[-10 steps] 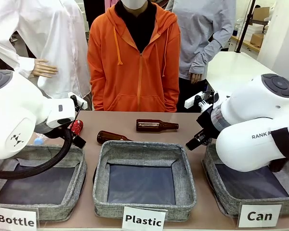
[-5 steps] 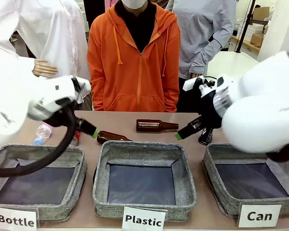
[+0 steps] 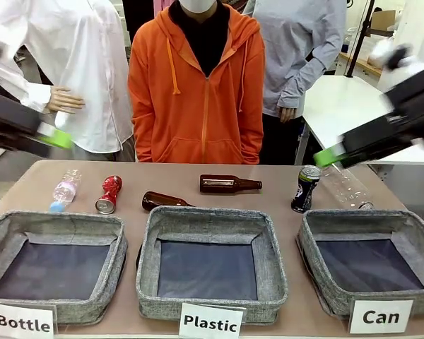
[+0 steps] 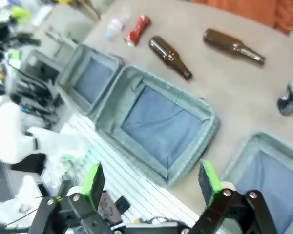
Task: Sort the can waste into the basket.
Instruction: Pick up the can waste from the table and place it in the right Fabric basket.
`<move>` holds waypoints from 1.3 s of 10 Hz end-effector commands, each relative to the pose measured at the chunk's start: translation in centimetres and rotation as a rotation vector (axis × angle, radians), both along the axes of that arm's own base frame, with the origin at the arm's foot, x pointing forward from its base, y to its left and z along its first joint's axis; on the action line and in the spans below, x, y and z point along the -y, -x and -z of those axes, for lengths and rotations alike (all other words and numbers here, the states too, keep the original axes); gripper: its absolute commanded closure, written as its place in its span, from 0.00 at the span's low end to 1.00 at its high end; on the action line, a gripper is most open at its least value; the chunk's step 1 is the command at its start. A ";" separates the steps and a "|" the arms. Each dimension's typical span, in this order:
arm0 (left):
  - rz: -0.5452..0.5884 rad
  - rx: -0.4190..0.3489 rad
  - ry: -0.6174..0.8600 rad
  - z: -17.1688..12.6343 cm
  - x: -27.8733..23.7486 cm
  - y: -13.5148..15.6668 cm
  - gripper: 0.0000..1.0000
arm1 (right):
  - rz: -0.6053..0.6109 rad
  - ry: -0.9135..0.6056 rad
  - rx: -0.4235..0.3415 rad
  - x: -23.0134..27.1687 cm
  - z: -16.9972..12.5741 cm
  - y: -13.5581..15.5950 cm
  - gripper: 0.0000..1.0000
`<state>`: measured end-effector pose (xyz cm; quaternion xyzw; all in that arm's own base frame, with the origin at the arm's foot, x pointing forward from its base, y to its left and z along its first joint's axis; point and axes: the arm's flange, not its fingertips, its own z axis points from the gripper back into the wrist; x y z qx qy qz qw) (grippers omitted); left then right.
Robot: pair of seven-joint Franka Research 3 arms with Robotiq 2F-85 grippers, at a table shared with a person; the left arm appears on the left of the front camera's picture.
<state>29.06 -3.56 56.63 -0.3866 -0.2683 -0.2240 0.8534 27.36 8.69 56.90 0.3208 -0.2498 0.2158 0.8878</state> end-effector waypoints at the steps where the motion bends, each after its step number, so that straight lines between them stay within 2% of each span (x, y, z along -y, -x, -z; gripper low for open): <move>1: -0.112 -0.095 0.222 6.2 -8.9 2.6 0.00 | 0.015 -0.168 0.023 8.5 5.9 4.9 0.00; 2: -0.182 -0.124 0.333 8.0 -12.6 2.8 0.00 | 0.068 -0.266 0.055 12.2 7.2 6.2 0.00; 3: -0.246 -0.127 0.471 9.6 -16.8 3.5 0.00 | 0.154 -0.385 0.040 16.4 8.6 7.3 0.00; 6: -0.431 -0.114 0.716 14.7 -21.5 5.9 0.00 | 0.316 -0.651 -0.022 27.0 12.9 8.7 0.00; 8: -0.560 -0.144 0.805 16.8 -23.6 6.2 0.00 | 0.430 -0.718 -0.031 29.6 14.9 9.2 0.00; 9: -0.622 -0.164 0.795 17.2 -23.2 6.1 0.00 | 0.537 -0.684 -0.019 29.8 15.4 9.4 0.00; 10: -0.544 -0.154 0.772 14.8 -28.5 5.1 0.00 | 0.415 -0.699 -0.050 33.8 12.8 9.6 0.00; 13: -0.544 -0.154 0.772 14.8 -28.5 5.1 0.00 | 0.415 -0.699 -0.050 33.8 12.8 9.6 0.00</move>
